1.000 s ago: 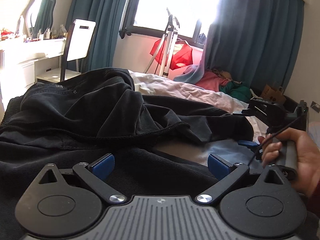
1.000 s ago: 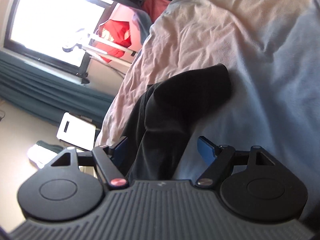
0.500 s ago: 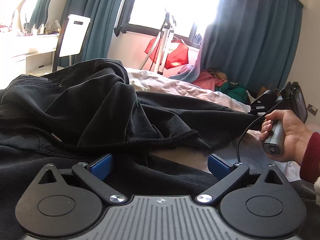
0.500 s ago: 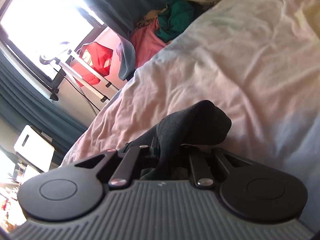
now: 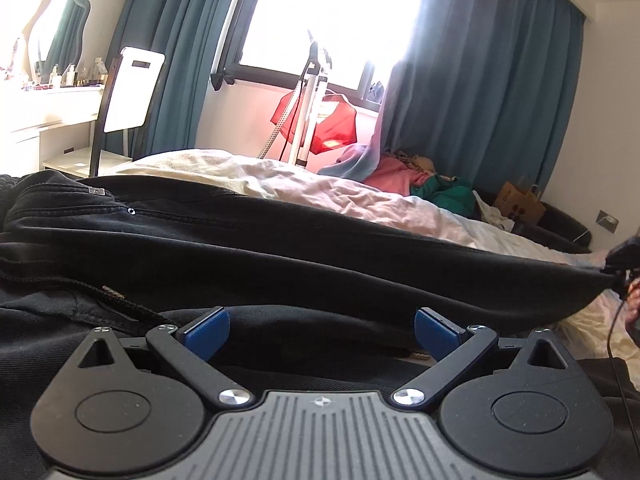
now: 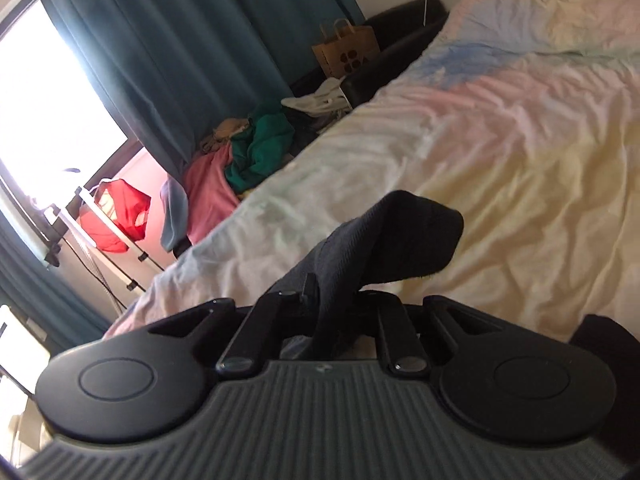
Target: Fold clothes
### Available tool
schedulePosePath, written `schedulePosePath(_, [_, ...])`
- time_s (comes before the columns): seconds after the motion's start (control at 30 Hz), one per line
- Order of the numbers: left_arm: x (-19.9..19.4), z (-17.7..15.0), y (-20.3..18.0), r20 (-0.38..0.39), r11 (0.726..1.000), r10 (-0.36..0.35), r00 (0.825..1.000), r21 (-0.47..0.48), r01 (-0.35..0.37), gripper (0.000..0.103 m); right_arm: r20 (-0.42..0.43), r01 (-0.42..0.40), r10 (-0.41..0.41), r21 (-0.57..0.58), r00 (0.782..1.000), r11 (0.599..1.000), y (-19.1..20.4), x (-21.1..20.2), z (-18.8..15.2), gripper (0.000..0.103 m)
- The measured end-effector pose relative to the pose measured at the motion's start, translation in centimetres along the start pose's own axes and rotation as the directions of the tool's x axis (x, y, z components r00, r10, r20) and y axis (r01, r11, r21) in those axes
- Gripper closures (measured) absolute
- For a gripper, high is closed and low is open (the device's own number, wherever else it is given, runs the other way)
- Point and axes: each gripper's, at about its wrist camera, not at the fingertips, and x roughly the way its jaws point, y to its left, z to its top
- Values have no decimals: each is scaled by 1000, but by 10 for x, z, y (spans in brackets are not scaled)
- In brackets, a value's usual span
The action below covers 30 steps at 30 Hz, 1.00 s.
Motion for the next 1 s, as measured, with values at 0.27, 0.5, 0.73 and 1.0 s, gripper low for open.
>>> schedulePosePath(0.27, [6, -10, -9, -49, 1000, 23, 999, 10, -23, 3, -130, -133, 194, 373, 972, 918, -105, 14, -43, 78])
schedulePosePath(0.5, [11, -21, -20, -71, 997, 52, 996, 61, -48, 3, -96, -194, 273, 487, 957, 851, -125, 35, -40, 61])
schedulePosePath(0.73, [17, -27, -29, -68, 993, 64, 996, 101, -57, 3, 47, -242, 252, 494, 967, 835, -117, 31, -19, 80])
schedulePosePath(1.0, [18, -28, -35, -60, 990, 64, 996, 130, -56, 3, 372, -113, 18, 236, 928, 965, -102, -36, 9, 89])
